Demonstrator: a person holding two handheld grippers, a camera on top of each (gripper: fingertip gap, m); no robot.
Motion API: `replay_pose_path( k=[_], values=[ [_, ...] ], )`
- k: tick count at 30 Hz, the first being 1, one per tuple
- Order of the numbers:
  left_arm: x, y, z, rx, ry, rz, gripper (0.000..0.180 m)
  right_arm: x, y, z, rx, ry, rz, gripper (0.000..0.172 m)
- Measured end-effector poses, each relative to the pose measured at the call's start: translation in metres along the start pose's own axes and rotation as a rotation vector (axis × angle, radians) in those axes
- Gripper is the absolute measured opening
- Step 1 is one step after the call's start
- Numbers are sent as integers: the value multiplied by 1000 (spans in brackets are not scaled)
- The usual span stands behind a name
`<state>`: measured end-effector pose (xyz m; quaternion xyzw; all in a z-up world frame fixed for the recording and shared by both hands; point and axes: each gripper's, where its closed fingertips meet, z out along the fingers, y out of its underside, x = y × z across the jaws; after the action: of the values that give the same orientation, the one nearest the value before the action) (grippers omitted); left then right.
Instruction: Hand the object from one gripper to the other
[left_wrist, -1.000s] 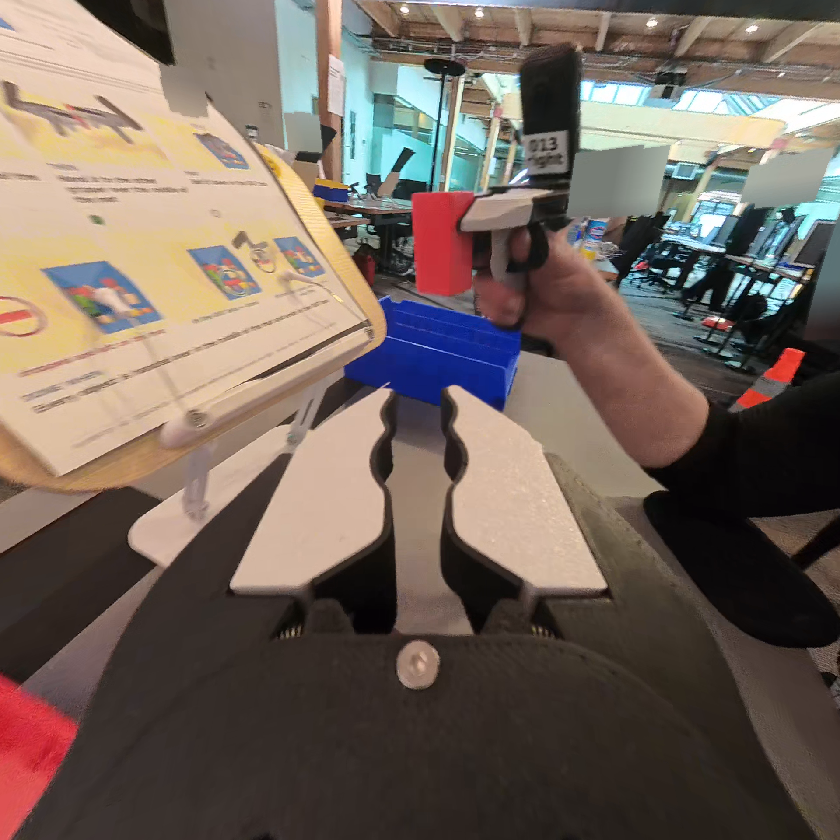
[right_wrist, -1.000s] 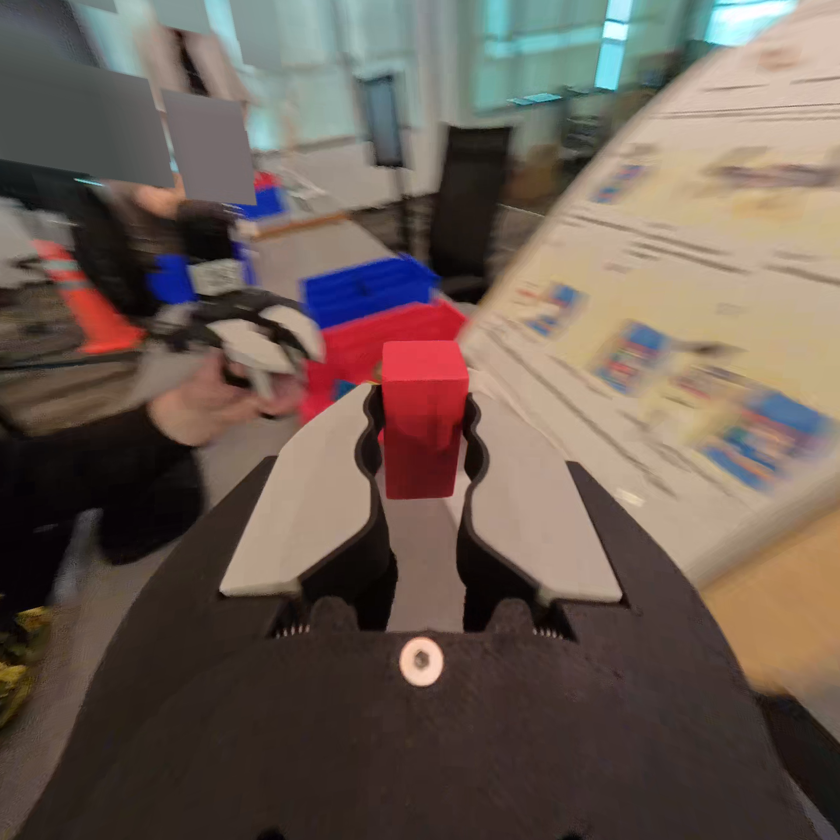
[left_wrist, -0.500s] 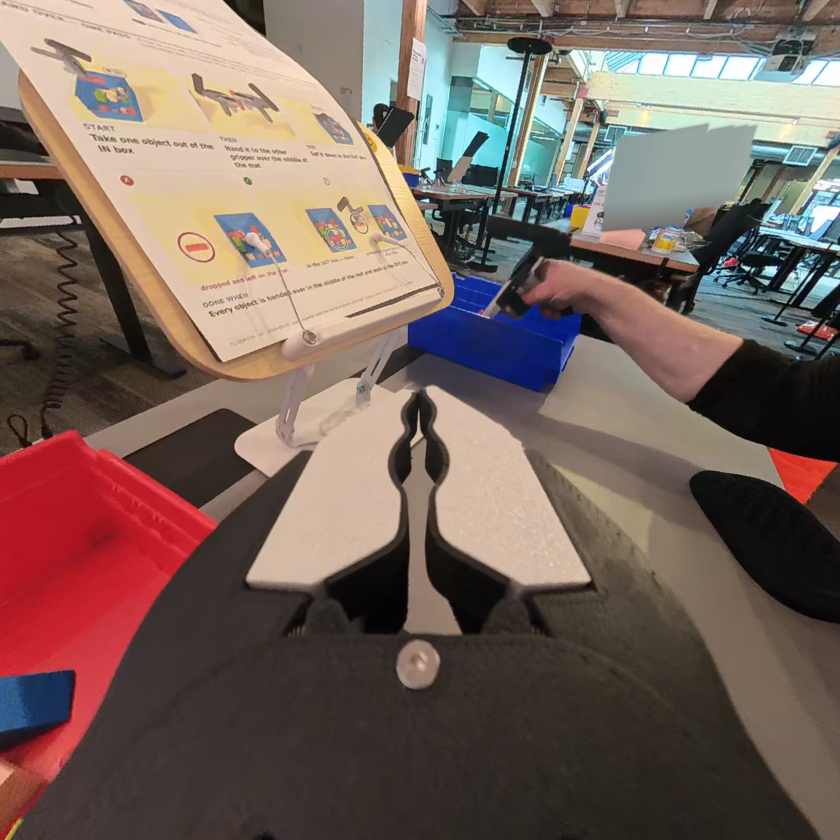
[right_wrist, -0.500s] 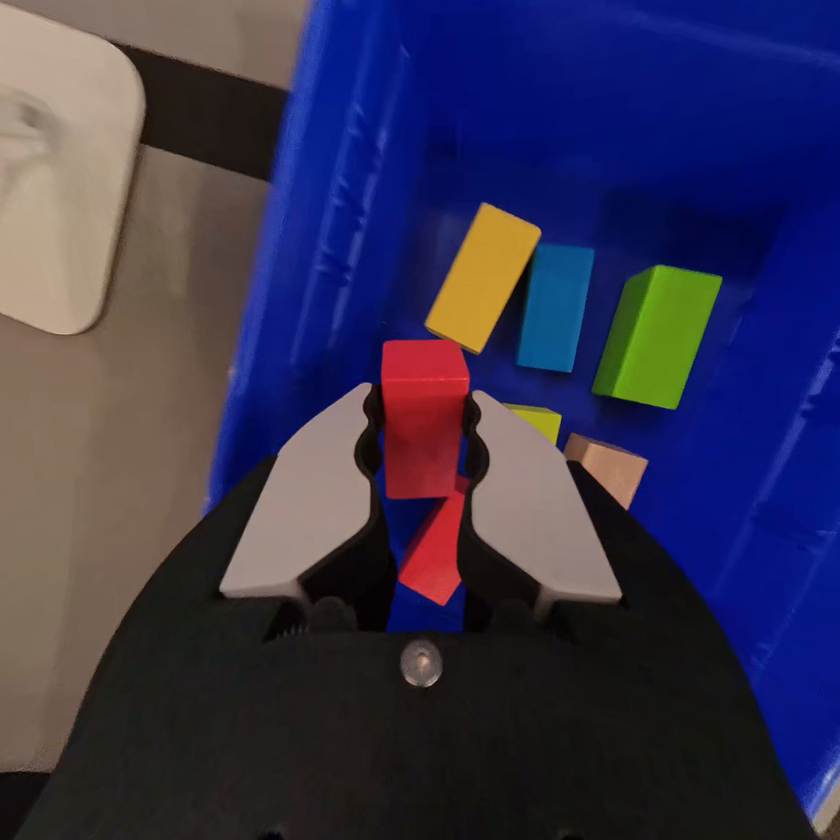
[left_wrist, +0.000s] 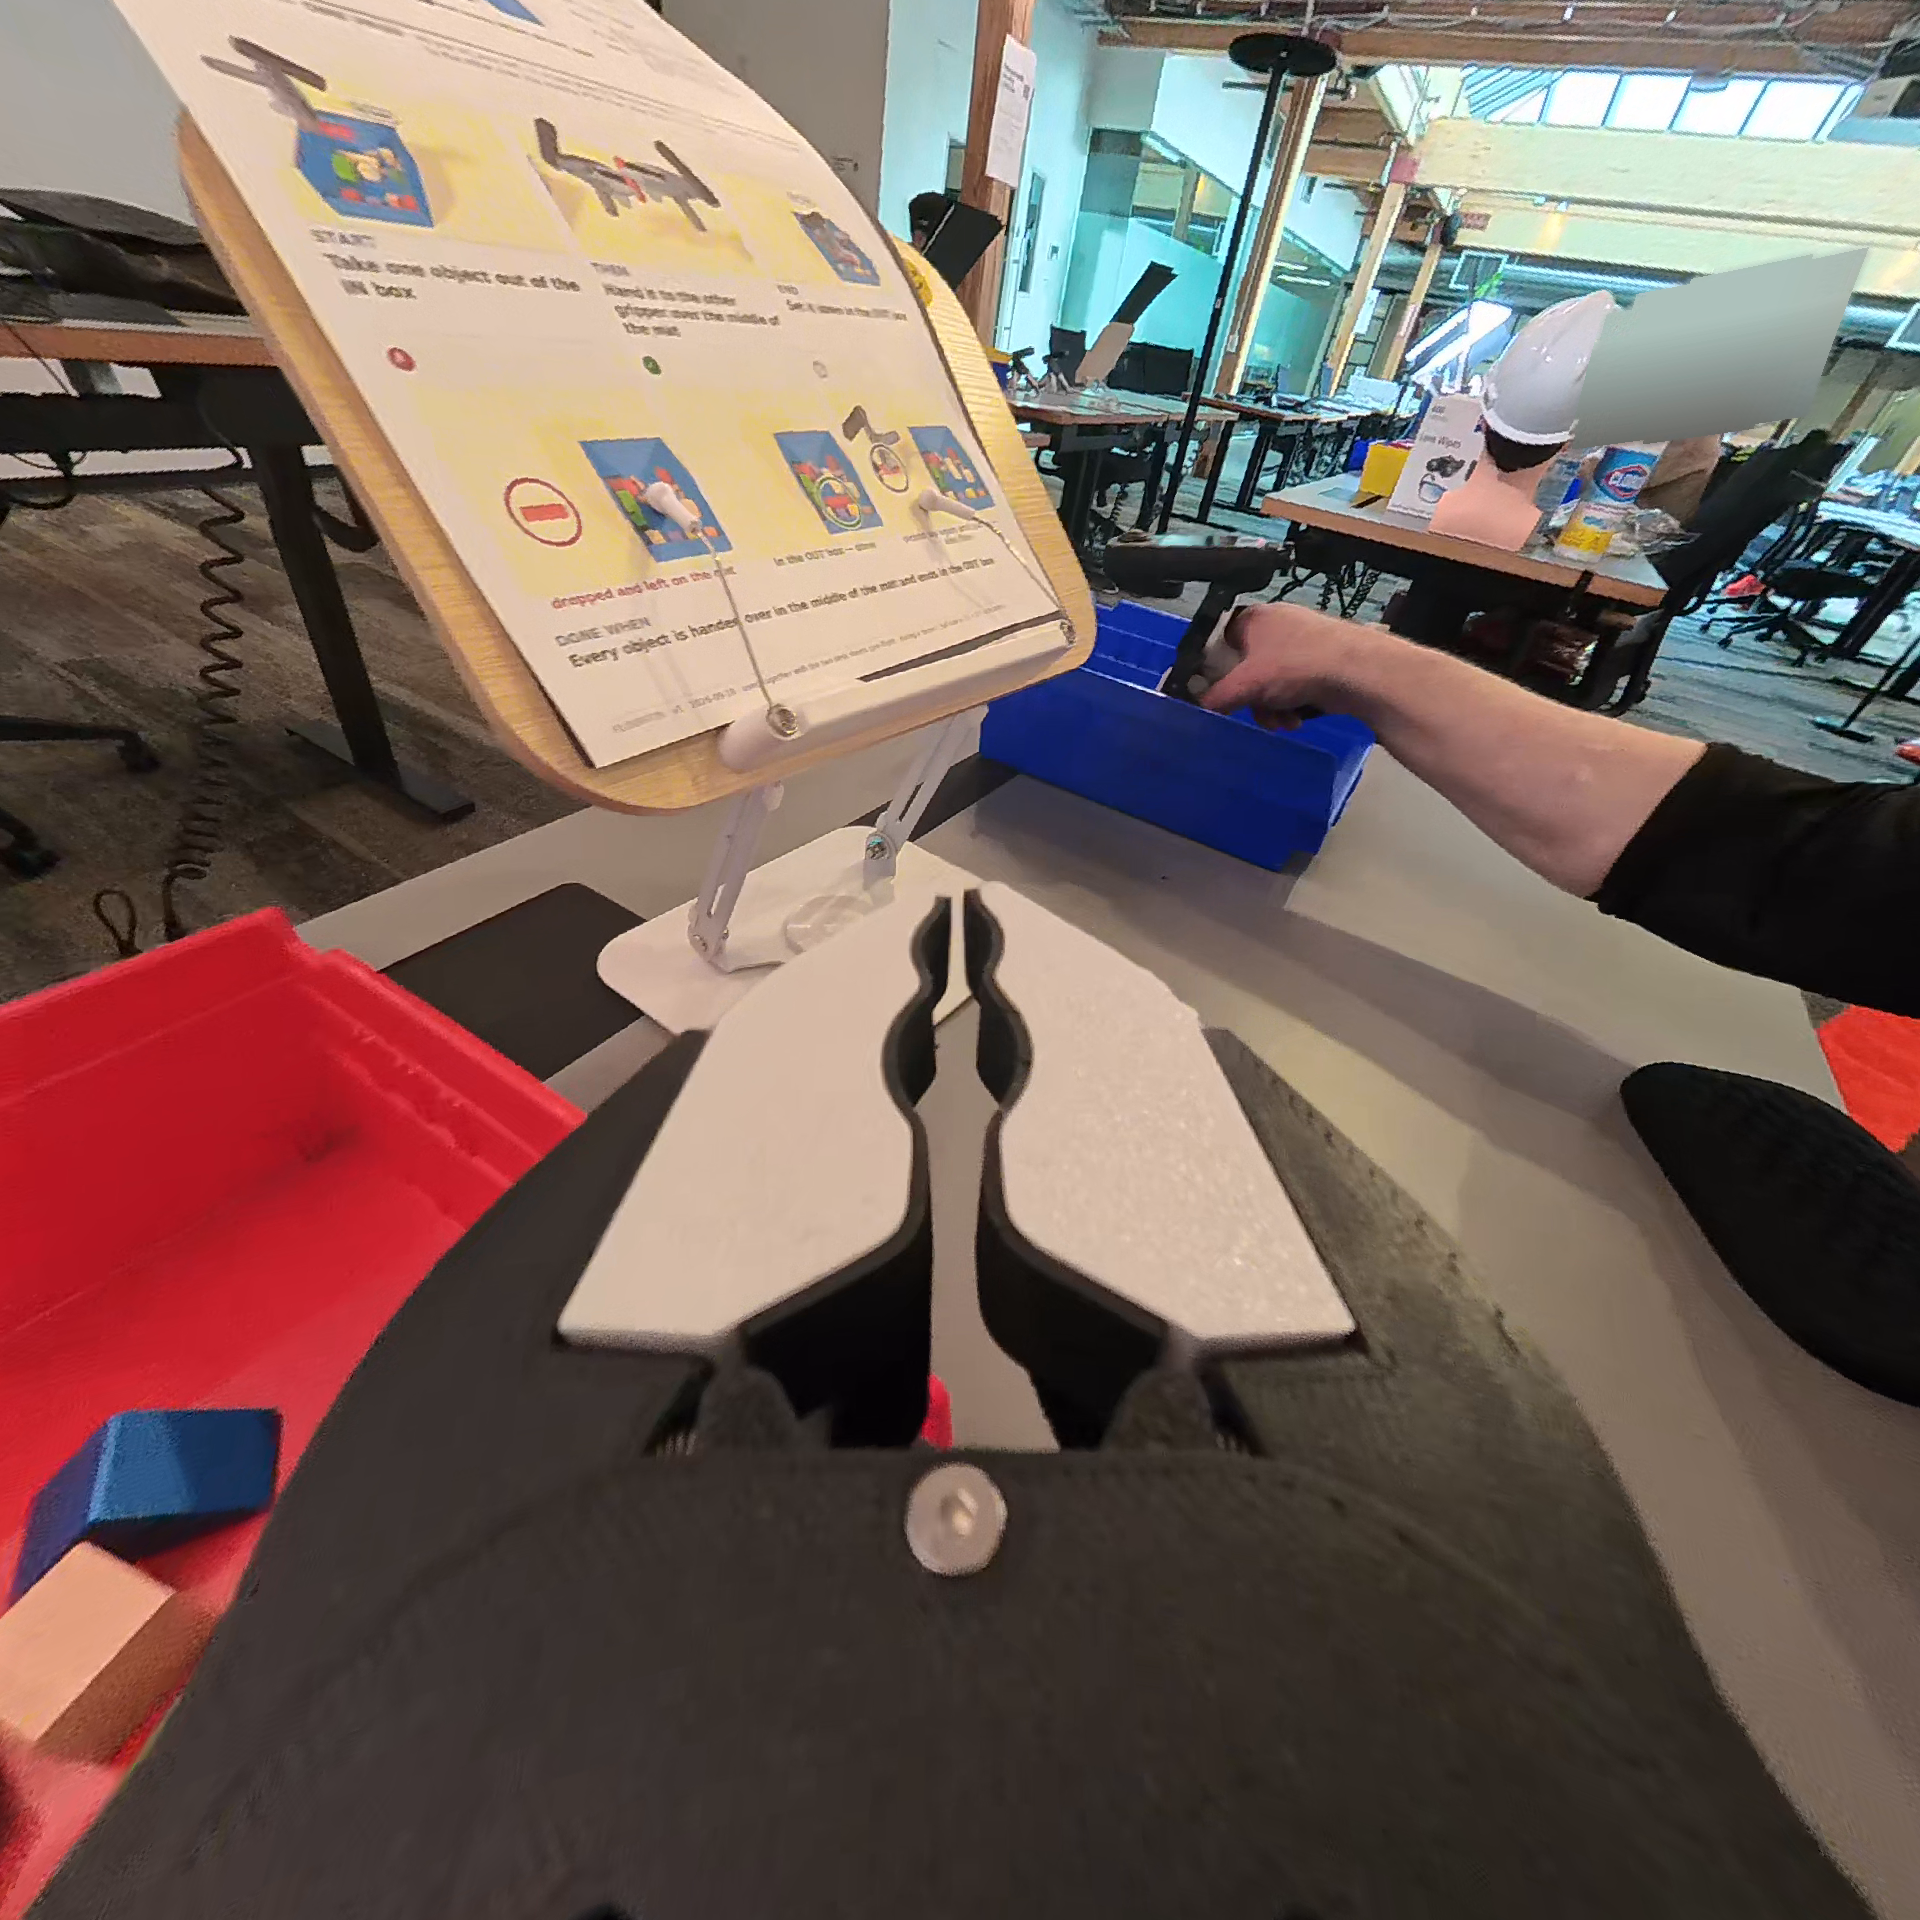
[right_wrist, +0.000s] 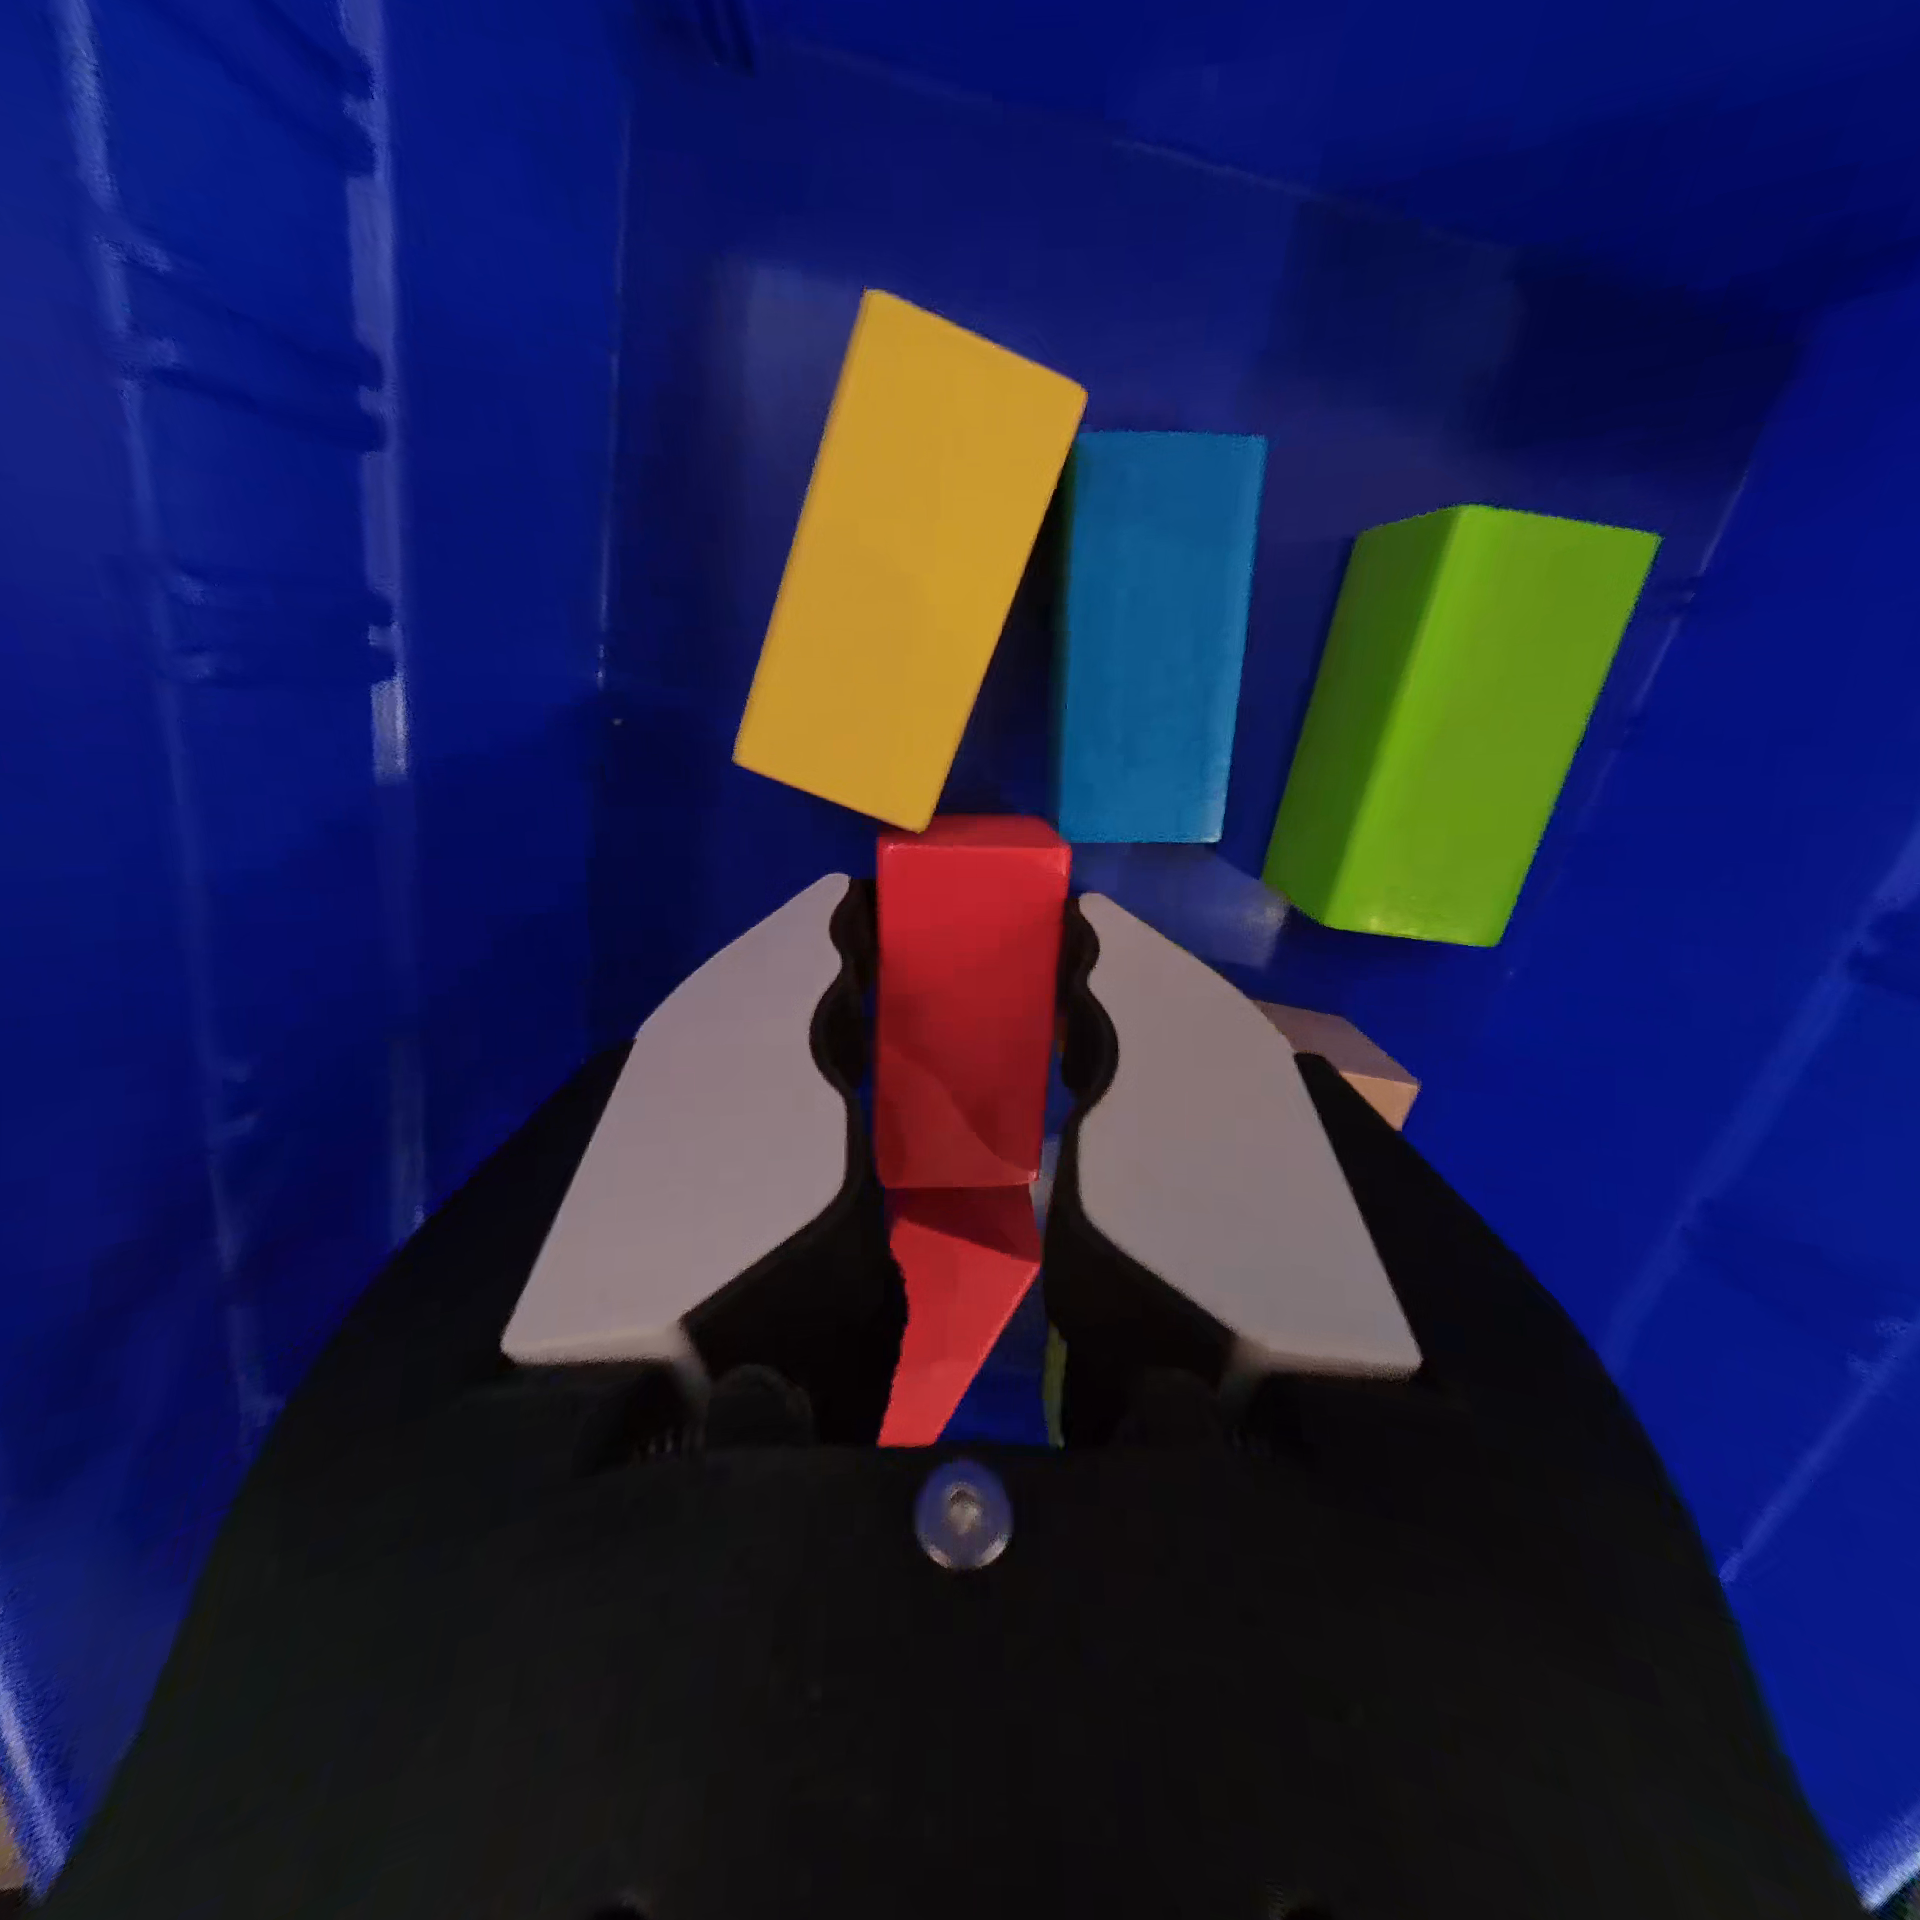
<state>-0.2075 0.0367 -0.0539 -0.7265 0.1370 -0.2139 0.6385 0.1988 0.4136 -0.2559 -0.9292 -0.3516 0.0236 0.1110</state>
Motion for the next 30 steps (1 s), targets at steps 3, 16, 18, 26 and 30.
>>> replay_pose_path(
  k=[3, 16, 18, 26, 30],
  values=[
    [-7, 0, -5, -8, -25, 0, 5, 2, -3, 1, 19, 27, -10, 31],
    [-105, 39, -48, -393, -438, 79, 29, -19, -7, -74, 227, -12, 18, 62],
    [-131, 60, -53, -527, -494, 21, 34, -33, -13, -104, 322, -17, 9, 60],
    [-184, 130, -60, -968, -459, 20, 44, -120, -36, -173, 575, -70, -164, 52],
    [-203, 148, -70, -1248, -401, 334, 48, -145, -41, -168, 573, -90, -240, 52]
  ],
)
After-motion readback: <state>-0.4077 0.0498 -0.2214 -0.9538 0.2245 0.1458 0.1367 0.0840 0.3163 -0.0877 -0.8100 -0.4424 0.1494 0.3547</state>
